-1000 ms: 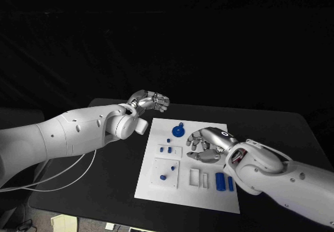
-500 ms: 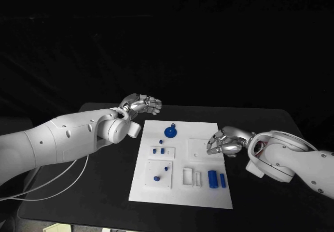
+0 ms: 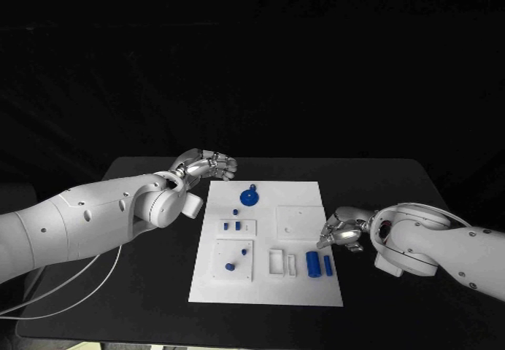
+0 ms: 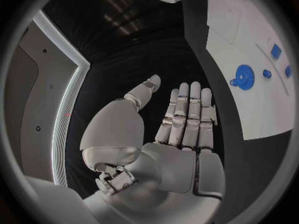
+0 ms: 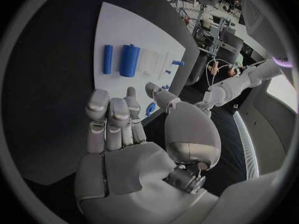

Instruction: Assemble the parts on the task board

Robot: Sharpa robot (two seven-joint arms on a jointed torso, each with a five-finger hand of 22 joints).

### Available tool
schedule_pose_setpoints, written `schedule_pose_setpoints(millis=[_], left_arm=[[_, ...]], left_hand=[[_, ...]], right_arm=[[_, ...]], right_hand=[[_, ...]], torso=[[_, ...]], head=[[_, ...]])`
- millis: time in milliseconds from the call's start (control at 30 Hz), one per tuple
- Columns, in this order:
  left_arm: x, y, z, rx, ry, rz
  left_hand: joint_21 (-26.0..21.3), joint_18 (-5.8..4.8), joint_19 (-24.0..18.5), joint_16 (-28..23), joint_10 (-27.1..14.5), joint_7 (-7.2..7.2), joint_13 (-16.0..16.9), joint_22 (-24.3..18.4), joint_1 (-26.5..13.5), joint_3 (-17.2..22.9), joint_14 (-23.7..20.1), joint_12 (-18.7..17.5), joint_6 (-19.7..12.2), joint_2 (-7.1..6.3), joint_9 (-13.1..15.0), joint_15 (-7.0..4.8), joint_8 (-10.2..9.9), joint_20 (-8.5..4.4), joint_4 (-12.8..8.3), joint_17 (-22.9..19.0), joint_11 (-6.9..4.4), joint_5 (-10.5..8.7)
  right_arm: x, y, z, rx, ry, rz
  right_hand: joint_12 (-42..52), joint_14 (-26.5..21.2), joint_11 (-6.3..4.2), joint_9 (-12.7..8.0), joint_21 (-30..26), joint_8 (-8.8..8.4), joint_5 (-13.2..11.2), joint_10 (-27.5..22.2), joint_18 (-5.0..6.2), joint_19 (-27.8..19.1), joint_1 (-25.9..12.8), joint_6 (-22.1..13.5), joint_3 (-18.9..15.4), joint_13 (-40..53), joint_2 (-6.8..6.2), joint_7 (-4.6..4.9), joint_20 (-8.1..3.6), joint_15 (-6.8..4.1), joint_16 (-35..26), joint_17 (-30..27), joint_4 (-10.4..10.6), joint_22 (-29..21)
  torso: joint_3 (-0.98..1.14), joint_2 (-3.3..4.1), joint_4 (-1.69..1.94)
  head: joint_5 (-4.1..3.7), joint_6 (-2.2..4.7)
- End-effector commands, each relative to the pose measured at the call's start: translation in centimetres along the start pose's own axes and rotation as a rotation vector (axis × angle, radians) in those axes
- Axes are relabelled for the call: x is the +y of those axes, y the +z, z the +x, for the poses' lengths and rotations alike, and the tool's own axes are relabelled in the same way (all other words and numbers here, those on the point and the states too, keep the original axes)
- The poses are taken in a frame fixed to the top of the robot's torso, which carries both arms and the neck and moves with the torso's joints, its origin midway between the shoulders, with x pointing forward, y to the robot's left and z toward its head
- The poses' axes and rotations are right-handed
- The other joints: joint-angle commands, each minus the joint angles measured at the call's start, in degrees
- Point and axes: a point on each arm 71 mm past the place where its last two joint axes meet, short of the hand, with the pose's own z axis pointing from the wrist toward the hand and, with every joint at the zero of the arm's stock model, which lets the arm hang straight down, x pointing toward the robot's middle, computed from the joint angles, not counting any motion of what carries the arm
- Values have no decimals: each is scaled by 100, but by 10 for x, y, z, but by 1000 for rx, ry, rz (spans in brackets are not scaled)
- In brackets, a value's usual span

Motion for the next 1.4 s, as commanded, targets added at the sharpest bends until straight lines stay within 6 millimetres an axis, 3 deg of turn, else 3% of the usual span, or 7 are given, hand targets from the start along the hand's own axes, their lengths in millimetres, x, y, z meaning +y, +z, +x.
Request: schedule_pose_setpoints(millis=[33,200,300,500,733,967,1400], left_arm=[[-3,0,4,37,16,51],[1,-1,5,42,-1,40],[3,-2,6,46,-2,33],[8,-4,9,50,-7,20],[10,-6,10,51,-13,14],[11,-7,9,51,-19,10],[12,-8,7,51,-22,5]], left_hand=[[-25,66,20,-44,-36,10,-11,12,-59,-56,-2,-31,-52,-5,-8,12,29,17,-5,15,-2,-40],[-51,75,22,-81,-47,13,-25,19,-127,-137,0,-28,-66,6,-21,15,31,21,-7,56,0,-146],[-75,78,22,-113,-58,16,-36,24,-203,-208,-3,-28,-76,11,-31,19,33,26,4,86,5,-183],[-125,91,26,-178,-71,17,-59,36,-405,-404,1,-24,-92,40,-53,20,39,29,8,158,7,-186],[-168,102,38,-234,-79,16,-77,44,-568,-543,7,-24,-101,73,-72,20,45,28,15,216,7,-195],[-187,107,44,-257,-82,17,-85,47,-632,-589,11,-23,-105,93,-81,20,46,28,21,241,8,-200],[-222,117,56,-302,-83,14,-98,54,-752,-680,17,-22,-108,88,-98,19,52,26,22,288,6,-284]], right_arm=[[-6,2,4,15,4,83],[-6,7,15,39,-1,105],[-4,10,20,51,-3,106],[-8,13,30,84,-23,142],[-7,18,43,112,-43,145],[-7,24,53,127,-45,152],[-2,34,66,129,-50,144]], right_hand=[[32,-23,8,8,32,-26,-39,40,472,1,-101,9,-39,28,-4,29,-35,-31,41,11,17,119],[78,-29,8,17,52,-53,-174,60,472,-23,-310,21,-45,95,-36,27,-46,-31,61,16,136,111],[90,-32,1,24,60,-70,-512,68,472,-36,-465,43,67,128,-141,21,-54,-35,72,16,312,103],[120,-31,-4,44,90,-87,-557,90,472,-33,-757,53,151,174,-242,17,-68,-41,97,25,579,104],[129,-37,-4,65,119,-97,-556,86,472,-39,-903,45,154,200,-256,16,-88,-43,117,36,666,109],[124,-41,-3,78,134,-103,-556,74,472,-50,-971,39,146,210,-277,18,-96,-41,126,40,692,110],[101,-45,-2,85,143,-109,-556,48,472,-59,-990,33,146,203,-295,19,-101,-40,128,40,687,110]], torso=[[-17,-68,-25],[-35,-148,-40],[-44,-200,-40],[-68,-283,-27],[-102,-320,-21],[-95,-295,-7],[-92,-287,-25]], head=[[-66,-33],[-86,-92],[-80,-133],[-111,-197],[-119,-241],[-106,-233],[-52,-248]])
